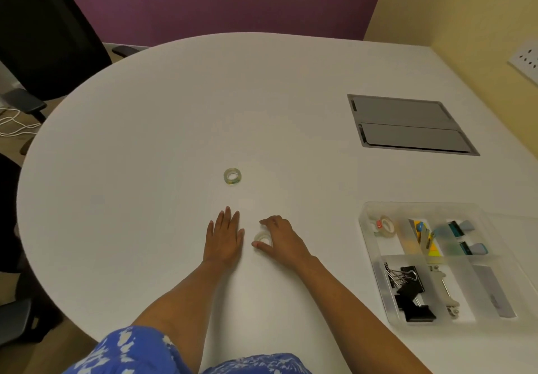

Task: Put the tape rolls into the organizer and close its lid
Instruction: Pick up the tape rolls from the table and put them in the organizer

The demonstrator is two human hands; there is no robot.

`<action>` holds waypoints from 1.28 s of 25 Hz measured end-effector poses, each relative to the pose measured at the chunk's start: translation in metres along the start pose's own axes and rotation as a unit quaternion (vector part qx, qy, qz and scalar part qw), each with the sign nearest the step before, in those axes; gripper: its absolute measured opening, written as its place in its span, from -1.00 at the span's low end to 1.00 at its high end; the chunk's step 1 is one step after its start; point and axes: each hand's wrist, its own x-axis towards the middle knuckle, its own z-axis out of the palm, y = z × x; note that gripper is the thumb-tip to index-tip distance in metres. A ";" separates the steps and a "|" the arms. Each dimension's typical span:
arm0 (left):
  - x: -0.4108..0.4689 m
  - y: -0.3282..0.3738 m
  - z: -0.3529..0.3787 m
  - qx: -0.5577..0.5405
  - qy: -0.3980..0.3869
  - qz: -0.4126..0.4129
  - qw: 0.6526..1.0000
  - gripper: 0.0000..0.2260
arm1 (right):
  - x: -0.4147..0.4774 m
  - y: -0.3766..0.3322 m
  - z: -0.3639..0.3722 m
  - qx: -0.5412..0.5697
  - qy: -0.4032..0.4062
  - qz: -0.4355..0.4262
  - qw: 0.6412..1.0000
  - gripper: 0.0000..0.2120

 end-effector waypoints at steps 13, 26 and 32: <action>-0.005 0.009 0.005 0.004 0.001 0.002 1.000 -0.52 | -0.011 0.012 -0.003 0.025 0.039 -0.027 0.999 -0.52; -0.015 0.069 0.027 -0.010 -0.013 0.054 0.998 -0.51 | -0.037 0.071 -0.085 0.130 0.212 0.036 0.968 -0.56; -0.019 0.105 0.037 -0.003 -0.011 0.046 0.999 -0.51 | -0.068 0.135 -0.129 0.185 0.292 0.125 0.930 -0.54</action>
